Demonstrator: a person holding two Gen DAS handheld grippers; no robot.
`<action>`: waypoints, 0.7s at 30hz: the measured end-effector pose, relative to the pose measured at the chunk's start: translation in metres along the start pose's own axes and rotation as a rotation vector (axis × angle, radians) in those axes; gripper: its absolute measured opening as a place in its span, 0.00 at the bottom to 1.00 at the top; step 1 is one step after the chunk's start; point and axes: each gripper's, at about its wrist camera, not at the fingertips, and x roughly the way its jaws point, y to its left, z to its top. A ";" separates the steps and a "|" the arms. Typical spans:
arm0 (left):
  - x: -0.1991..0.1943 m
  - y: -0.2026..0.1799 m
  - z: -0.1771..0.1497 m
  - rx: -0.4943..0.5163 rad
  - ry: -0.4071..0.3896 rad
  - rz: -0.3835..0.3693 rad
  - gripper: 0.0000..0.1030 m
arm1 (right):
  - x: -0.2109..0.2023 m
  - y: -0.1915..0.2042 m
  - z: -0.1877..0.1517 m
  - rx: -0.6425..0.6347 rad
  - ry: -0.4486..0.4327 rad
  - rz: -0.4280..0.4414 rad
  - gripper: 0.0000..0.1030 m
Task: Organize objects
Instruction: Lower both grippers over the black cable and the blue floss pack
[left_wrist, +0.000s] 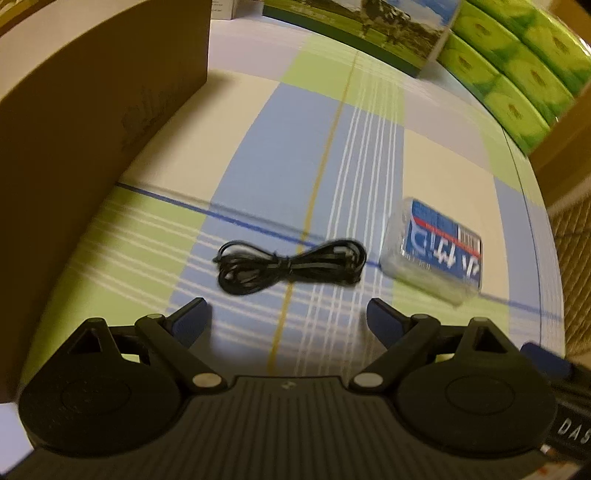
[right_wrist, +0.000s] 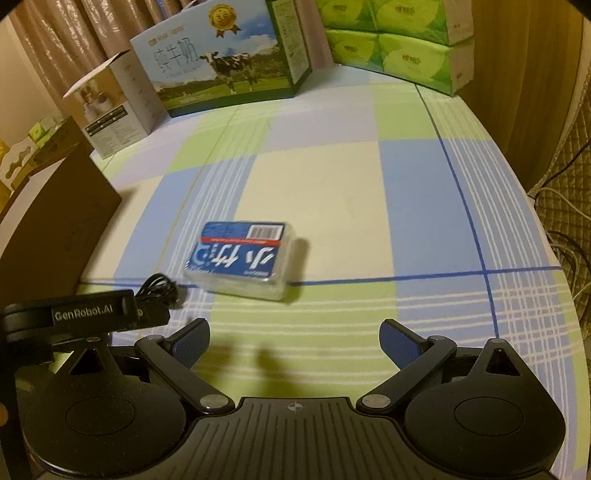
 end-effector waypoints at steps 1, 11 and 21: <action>0.002 0.000 0.002 -0.015 0.000 -0.003 0.88 | 0.001 -0.002 0.001 0.002 -0.002 0.000 0.93; 0.014 -0.011 0.013 -0.021 -0.051 0.046 0.89 | 0.009 -0.005 0.010 0.016 -0.013 0.021 0.93; 0.013 -0.002 0.010 0.225 -0.136 0.087 0.53 | 0.026 0.026 0.020 -0.040 -0.026 0.064 0.93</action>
